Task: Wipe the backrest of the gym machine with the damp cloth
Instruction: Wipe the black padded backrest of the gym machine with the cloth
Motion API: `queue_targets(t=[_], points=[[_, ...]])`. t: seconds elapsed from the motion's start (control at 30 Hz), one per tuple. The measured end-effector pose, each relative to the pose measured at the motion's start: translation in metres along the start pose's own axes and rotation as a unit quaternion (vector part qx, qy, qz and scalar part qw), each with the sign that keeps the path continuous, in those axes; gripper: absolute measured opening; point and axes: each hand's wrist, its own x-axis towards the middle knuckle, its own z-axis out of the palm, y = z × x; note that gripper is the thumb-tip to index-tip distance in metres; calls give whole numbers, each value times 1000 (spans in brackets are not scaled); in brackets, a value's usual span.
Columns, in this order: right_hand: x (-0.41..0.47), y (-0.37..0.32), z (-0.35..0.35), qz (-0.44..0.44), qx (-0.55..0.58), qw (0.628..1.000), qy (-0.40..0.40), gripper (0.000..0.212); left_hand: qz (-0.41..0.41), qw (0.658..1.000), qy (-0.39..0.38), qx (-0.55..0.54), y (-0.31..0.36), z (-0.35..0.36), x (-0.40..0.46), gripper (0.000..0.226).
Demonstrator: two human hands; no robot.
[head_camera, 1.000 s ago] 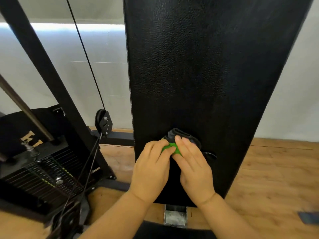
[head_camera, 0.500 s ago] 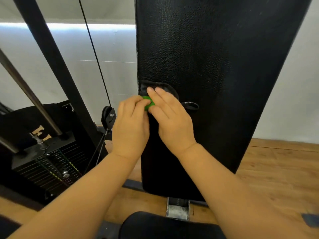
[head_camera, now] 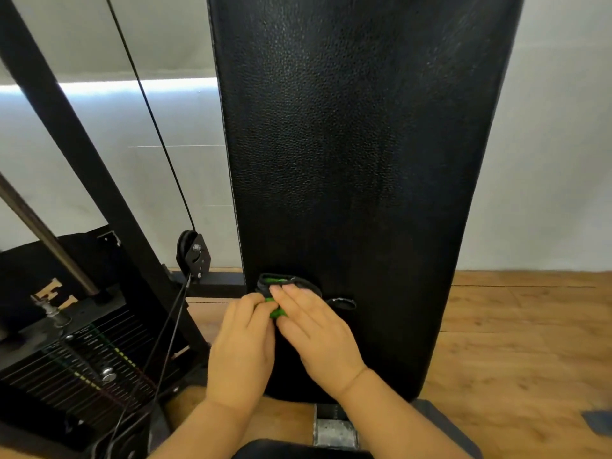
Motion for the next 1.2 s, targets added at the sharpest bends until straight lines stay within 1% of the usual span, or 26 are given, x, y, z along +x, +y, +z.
queue_targets(t=[0.03, 0.07, 0.13, 0.17, 0.2, 0.23, 0.3, 0.37, 0.47, 0.6, 0.67, 0.8, 0.93, 1.0, 1.1, 1.2], points=[[0, 0, -1, 0, 2, 1000, -3, 26, -3, 1000, 2, -2, 0, 1, -1, 17], [0, 1, -3, -3, 1, 1000, -5, 27, -10, 1000, 0, -6, 0, 1, -1, 17], [1, 5, -6, -6, 2, 1000, -4, 30, -14, 1000, -14, -14, 2, -3, 2, 26], [3, 7, -9, 3, 7, 1000, 8, 29, 0, 1000, -5, -14, 5, -6, 7, 24], [5, 9, -13, 23, 12, 999, 31, 26, 18, 1000, 9, -16, 10, -9, 14, 19], [10, 13, -19, 47, 16, 997, 61, 25, 31, 999, 21, -20, 17, -12, 23, 21], [23, 25, -36, 84, 15, 989, 119, 28, 57, 997, 42, -29, 35, -16, 49, 33], [39, 43, -57, 90, 0, 983, 159, 23, 81, 994, 64, -37, 54, -20, 74, 33], [58, 69, -85, 72, -34, 979, 185, 21, 107, 989, 94, -50, 77, -24, 101, 30], [62, 83, -98, 52, -49, 983, 171, 24, 87, 987, 118, -64, 93, -24, 108, 22], [57, 82, -95, 60, -40, 982, 174, 25, 82, 988, 114, -67, 95, -22, 103, 24], [33, 74, -83, 83, -45, 980, 177, 23, 105, 990, 74, -61, 92, -12, 87, 24], [-12, 66, -72, 93, -59, 986, 128, 24, 149, 987, -1, -51, 87, 4, 58, 26], [-33, 62, -69, 94, -63, 988, 103, 26, 160, 986, -26, -43, 86, 15, 44, 19], [-54, 58, -67, 90, -78, 989, 82, 34, 162, 985, -32, -44, 85, 32, 28, 26], [-61, 61, -69, 75, -93, 991, 64, 36, 164, 985, -22, -43, 84, 37, 24, 24]])
